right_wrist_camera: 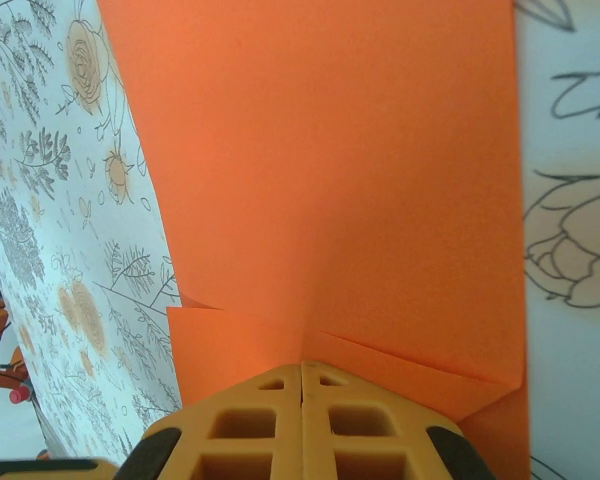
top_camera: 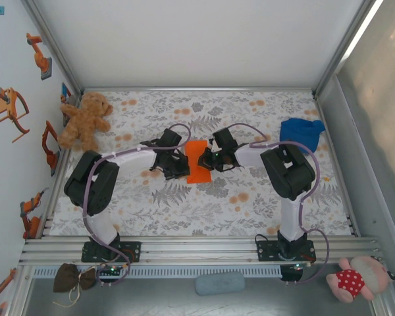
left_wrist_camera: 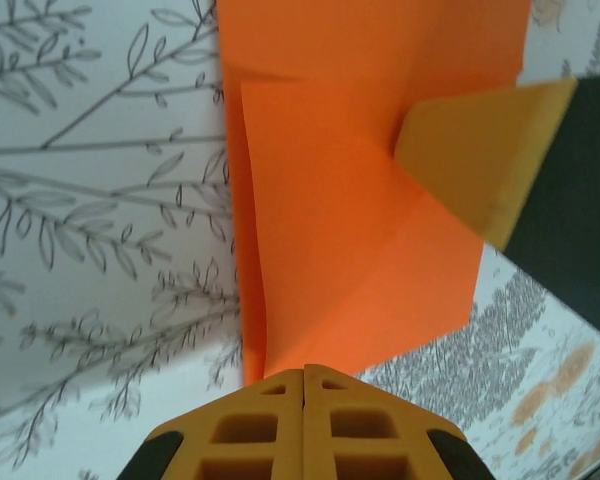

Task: Fold a paper plane with a square sheet of paper (pick it up from the middle)
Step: Fold the triangle a second time at the center of the table, then turn over the paper at the center of the table.

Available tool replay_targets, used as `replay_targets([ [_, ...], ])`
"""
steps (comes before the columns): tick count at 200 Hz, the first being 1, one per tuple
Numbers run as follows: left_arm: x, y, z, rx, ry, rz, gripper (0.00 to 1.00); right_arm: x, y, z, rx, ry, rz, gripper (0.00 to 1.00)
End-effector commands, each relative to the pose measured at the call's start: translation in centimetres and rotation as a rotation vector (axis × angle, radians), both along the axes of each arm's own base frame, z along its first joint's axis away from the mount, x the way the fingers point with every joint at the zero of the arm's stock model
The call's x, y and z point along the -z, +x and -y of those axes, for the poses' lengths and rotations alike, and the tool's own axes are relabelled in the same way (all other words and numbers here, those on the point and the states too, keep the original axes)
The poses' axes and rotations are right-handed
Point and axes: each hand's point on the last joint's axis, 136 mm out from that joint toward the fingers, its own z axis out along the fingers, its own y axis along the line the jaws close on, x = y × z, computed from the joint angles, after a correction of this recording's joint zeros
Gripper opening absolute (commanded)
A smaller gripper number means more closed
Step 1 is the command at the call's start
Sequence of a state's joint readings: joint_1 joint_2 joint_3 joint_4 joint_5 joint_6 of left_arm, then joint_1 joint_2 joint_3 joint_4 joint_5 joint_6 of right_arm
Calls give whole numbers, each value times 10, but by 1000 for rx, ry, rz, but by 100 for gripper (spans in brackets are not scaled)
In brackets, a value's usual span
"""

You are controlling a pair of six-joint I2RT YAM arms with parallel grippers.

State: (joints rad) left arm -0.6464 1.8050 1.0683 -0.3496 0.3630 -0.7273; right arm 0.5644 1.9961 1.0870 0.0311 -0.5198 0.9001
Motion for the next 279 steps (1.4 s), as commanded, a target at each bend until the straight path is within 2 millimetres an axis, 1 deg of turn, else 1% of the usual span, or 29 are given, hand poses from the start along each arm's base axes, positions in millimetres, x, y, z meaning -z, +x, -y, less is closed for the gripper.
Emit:
replay_targets([
  [1, 6, 6, 4, -34, -5, -26, 5, 69, -30, 44, 47, -238, -155, 0],
  [33, 21, -4, -4, -40, 43, -79, 5, 59, -24, 37, 41, -204, -132, 0],
  [46, 27, -8, -10, -45, 70, -96, 5, 48, -18, 31, 33, -179, -105, 0],
  [61, 34, -15, -17, -48, 103, -119, 4, 27, -5, 19, 5, -134, -53, 0],
  [81, 38, -20, -24, -47, 126, -135, 4, -12, 11, 2, -42, -65, 37, 0],
  [89, 38, -21, -25, -47, 132, -133, 4, -25, 14, -2, -58, -46, 69, 0],
  [100, 38, -21, -26, -44, 136, -133, 3, -38, 16, -4, -75, -31, 102, 0],
  [116, 37, -20, -25, -46, 134, -129, 3, -46, 10, -8, -108, -11, 119, 0],
  [127, 36, -19, -24, -45, 128, -126, 3, -43, 3, -9, -133, -19, 113, 0],
  [142, 37, -18, -23, -44, 127, -129, 3, -31, -8, -9, -149, -49, 89, 0],
  [160, 37, -18, -23, -44, 128, -130, 3, -22, -19, -14, -164, -46, 68, 0],
  [183, 37, -19, -23, -43, 131, -131, 3, -14, -27, -19, -183, -48, 51, 0],
  [205, 38, -19, -25, -47, 140, -133, 3, -2, -32, -21, -195, -51, 24, 0],
  [221, 38, -20, -27, -52, 147, -140, 3, 5, -33, -20, -200, -59, 15, 0],
  [242, 42, -24, -31, -55, 166, -157, 3, 11, -28, -15, -186, -72, 13, 0],
  [262, 45, -29, -35, -54, 187, -171, 3, 14, -19, -4, -158, -82, 17, 0],
  [279, 48, -32, -39, -53, 198, -184, 3, 16, -6, 9, -116, -75, 19, 0],
])
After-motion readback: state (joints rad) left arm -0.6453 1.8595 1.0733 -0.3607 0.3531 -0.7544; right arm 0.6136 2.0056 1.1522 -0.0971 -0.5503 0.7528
